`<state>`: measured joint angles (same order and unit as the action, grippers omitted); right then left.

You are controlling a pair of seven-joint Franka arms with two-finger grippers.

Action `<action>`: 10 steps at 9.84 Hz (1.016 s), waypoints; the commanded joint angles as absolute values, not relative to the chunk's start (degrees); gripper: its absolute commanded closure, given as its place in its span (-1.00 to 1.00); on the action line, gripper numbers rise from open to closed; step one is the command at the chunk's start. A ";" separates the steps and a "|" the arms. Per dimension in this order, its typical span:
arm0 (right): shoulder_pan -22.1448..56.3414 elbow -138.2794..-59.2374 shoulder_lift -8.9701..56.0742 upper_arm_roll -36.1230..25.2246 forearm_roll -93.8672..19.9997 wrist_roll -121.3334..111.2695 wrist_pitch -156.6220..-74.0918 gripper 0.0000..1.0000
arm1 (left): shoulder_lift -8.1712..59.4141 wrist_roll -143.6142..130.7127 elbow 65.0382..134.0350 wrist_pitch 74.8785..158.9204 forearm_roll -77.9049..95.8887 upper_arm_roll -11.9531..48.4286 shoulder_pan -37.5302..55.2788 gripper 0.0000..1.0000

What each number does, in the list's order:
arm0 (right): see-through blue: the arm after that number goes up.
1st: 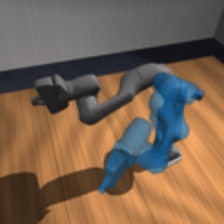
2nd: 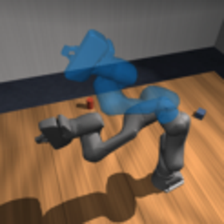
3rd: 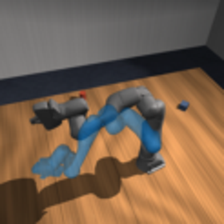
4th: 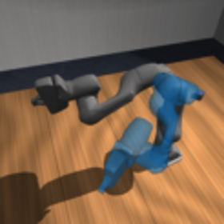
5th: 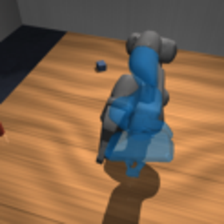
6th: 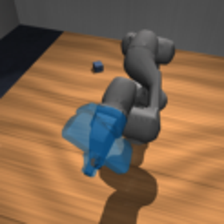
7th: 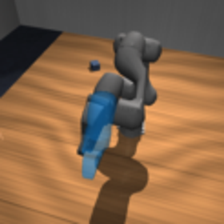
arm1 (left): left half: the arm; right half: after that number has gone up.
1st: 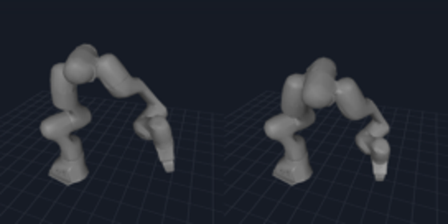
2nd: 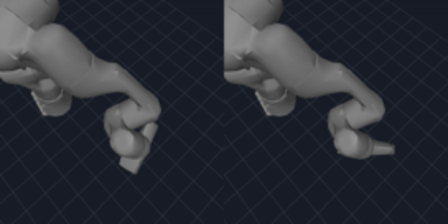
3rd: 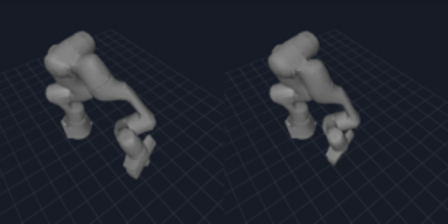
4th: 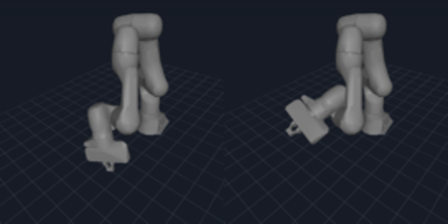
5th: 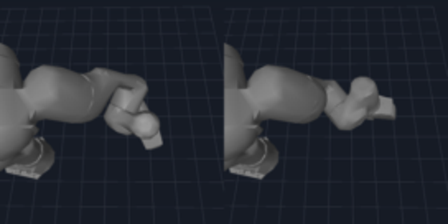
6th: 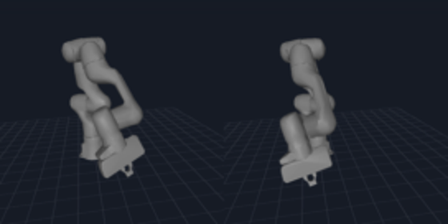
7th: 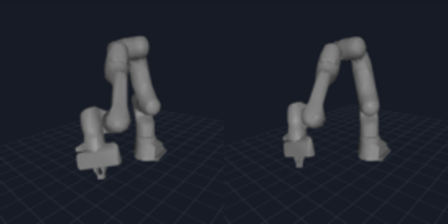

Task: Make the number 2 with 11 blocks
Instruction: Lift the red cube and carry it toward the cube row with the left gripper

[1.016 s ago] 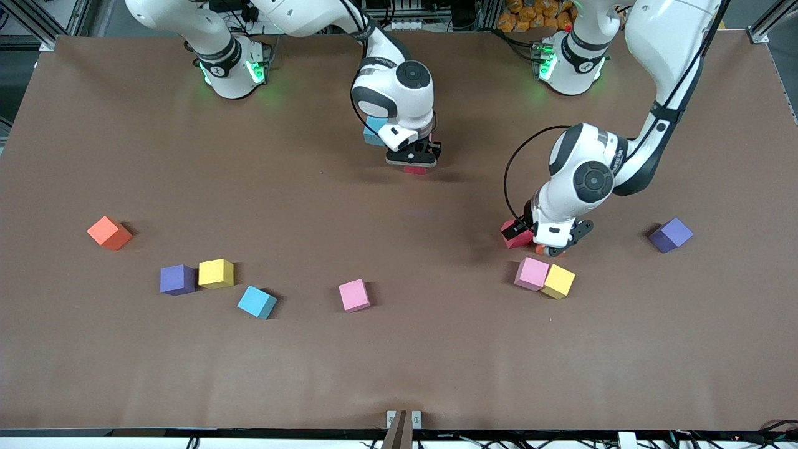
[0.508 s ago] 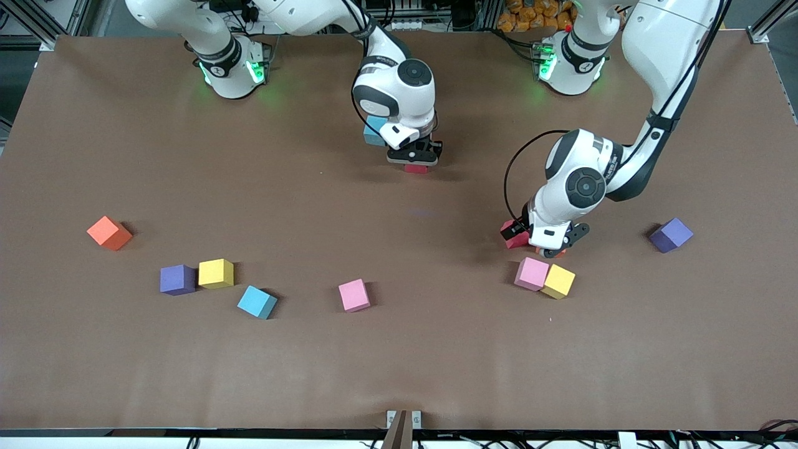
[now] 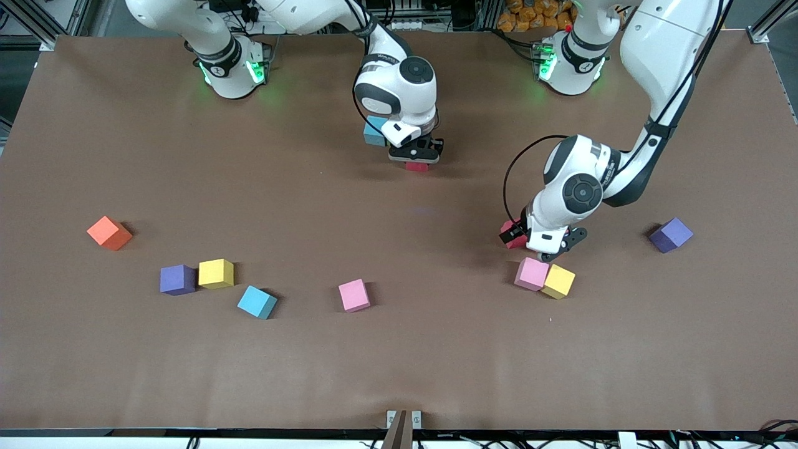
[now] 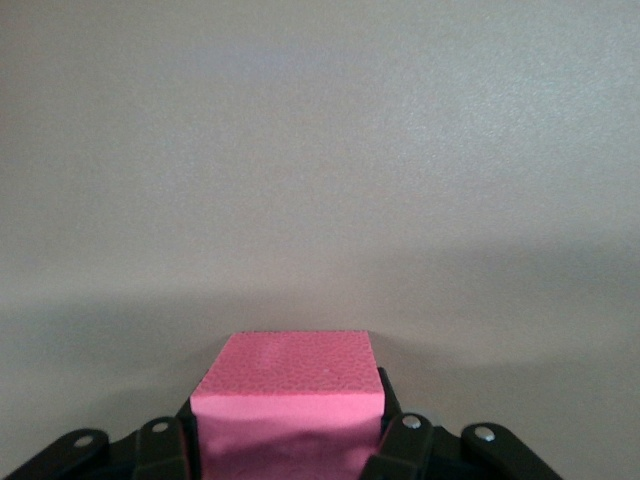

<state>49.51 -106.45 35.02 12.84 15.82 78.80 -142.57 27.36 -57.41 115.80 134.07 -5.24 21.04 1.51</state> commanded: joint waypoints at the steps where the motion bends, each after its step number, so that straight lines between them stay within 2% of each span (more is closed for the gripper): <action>1: 51.24 -105.91 36.39 12.30 17.31 81.12 -141.95 0.77 | 28.74 -56.95 113.99 133.59 -6.50 21.09 1.58 -1.00; 2: 51.41 -106.00 36.39 12.30 17.31 81.12 -141.94 0.77 | 28.83 -57.04 113.99 133.59 -6.68 21.09 1.58 -0.89; 3: 51.68 -106.08 36.39 12.30 17.23 81.21 -141.94 0.77 | 29.18 -57.04 113.99 133.59 -7.55 21.09 1.58 -0.46; 4: 51.77 -106.17 36.39 12.30 17.23 81.21 -141.94 0.77 | 29.35 -56.95 113.99 133.68 -8.78 21.09 1.76 0.08; 5: 51.85 -106.26 36.39 12.30 17.31 81.21 -141.94 0.77 | 29.01 -56.95 113.91 133.68 -9.92 21.09 2.02 0.45; 8: 52.12 -106.61 36.39 12.30 17.31 81.21 -141.94 0.77 | 27.43 -54.76 113.21 133.51 -10.11 21.18 4.12 0.46; 9: 52.12 -106.61 36.39 12.30 17.31 81.21 -141.86 0.56 | 26.81 -52.93 113.12 133.51 -10.11 21.36 4.91 0.46; 10: 51.95 -106.52 36.39 12.30 17.23 81.21 -141.77 -0.14 | 26.37 -49.78 112.42 133.51 -10.02 21.36 6.40 0.47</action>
